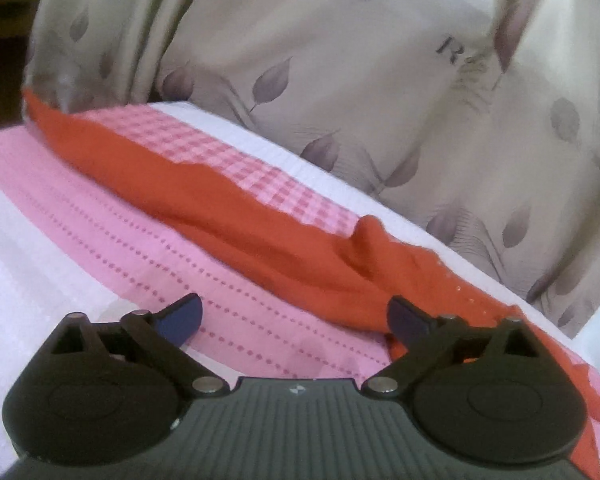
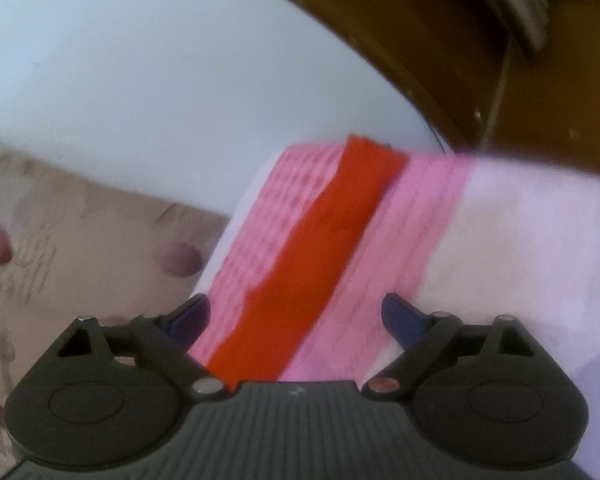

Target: Fold small clothes

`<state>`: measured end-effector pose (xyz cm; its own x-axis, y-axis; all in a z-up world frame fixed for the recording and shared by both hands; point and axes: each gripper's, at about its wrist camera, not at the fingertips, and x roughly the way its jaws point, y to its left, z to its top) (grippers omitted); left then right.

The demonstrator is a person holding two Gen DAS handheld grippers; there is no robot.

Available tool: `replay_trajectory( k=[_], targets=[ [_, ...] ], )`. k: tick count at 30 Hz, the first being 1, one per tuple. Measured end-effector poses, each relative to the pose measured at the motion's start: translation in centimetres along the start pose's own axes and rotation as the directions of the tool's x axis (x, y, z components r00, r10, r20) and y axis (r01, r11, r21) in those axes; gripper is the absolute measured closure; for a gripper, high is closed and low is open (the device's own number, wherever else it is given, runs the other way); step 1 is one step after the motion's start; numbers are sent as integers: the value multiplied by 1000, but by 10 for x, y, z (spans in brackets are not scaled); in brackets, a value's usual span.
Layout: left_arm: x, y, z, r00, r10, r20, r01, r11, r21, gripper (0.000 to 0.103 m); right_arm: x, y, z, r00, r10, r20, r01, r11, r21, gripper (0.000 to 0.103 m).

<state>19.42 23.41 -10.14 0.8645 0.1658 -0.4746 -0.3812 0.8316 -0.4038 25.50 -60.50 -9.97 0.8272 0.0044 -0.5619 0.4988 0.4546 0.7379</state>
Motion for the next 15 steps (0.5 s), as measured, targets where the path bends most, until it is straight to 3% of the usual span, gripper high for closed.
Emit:
replay_trajectory(
  k=[9, 14, 15],
  targets=[
    [-7, -13, -6, 1000, 21, -8, -21, 999, 34, 2, 42, 2, 42, 1000, -2, 2, 2, 1000, 18, 8],
    [-5, -15, -6, 1000, 26, -10, -26, 999, 37, 0, 46, 8, 36, 1000, 5, 17, -3, 994, -110, 10],
    [-5, -15, -6, 999, 30, -11, -30, 999, 40, 0, 48, 9, 34, 1000, 7, 27, -3, 989, -147, 18]
  ],
)
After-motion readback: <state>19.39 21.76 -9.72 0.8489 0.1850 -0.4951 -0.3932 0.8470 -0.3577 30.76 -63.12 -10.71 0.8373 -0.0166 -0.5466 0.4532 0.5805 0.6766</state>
